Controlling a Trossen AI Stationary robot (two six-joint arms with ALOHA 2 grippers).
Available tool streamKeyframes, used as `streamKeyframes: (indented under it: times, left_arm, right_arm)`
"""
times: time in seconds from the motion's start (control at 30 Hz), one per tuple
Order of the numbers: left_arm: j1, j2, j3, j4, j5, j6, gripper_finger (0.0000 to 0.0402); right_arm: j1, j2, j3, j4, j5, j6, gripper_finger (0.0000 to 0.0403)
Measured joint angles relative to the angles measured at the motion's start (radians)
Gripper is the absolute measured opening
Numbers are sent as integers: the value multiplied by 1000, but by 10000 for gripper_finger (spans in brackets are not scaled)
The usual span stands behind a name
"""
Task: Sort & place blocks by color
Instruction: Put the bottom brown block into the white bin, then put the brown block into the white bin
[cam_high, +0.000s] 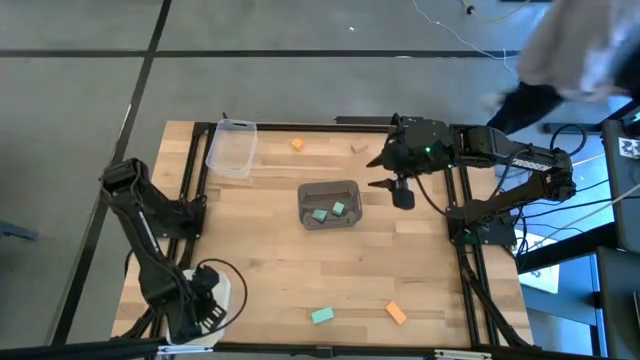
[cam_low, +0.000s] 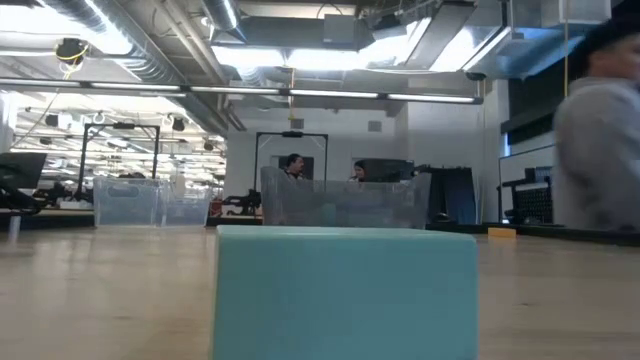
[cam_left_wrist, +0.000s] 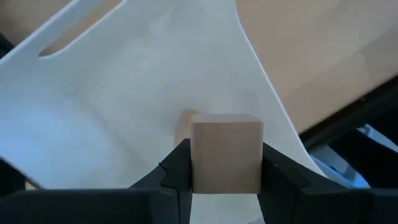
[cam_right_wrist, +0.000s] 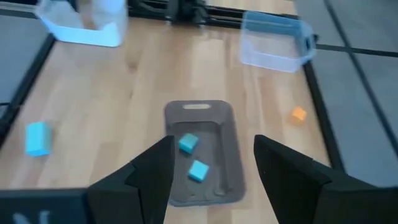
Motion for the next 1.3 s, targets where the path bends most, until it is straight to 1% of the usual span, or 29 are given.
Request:
streamKeyframes:
  times: [0.23, 0.37, 0.53, 0.67, 0.77, 0.93, 1.0, 1.3]
  left_arm:
    - [4, 46, -27, -1, 1, 8, 119]
    - [5, 54, -60, 20, 0, -4, 119]
    - [5, 54, -128, 106, 3, -8, 119]
    - [8, 54, -170, 182, 5, -10, 119]
    - [19, 54, -178, 195, 14, -11, 121]
    - [39, 54, -178, 195, 16, -9, 171]
    - [52, 54, -178, 195, 28, -8, 184]
    - [79, 52, -174, 193, 66, -18, 194]
  right_arm:
    - [0, 0, 0, -2, -10, 0, 221]
    - [0, 0, 0, -4, -54, 1, 221]
    - [0, 0, 0, -4, -110, 1, 221]
    - [0, 0, 0, -5, -111, 5, 221]
    - [0, 0, 0, -5, -110, 5, 221]
    - [0, 0, 0, -5, -110, 5, 221]
    - [0, 0, 0, -5, -110, 5, 221]
    - [0, 0, 0, -5, -110, 3, 221]
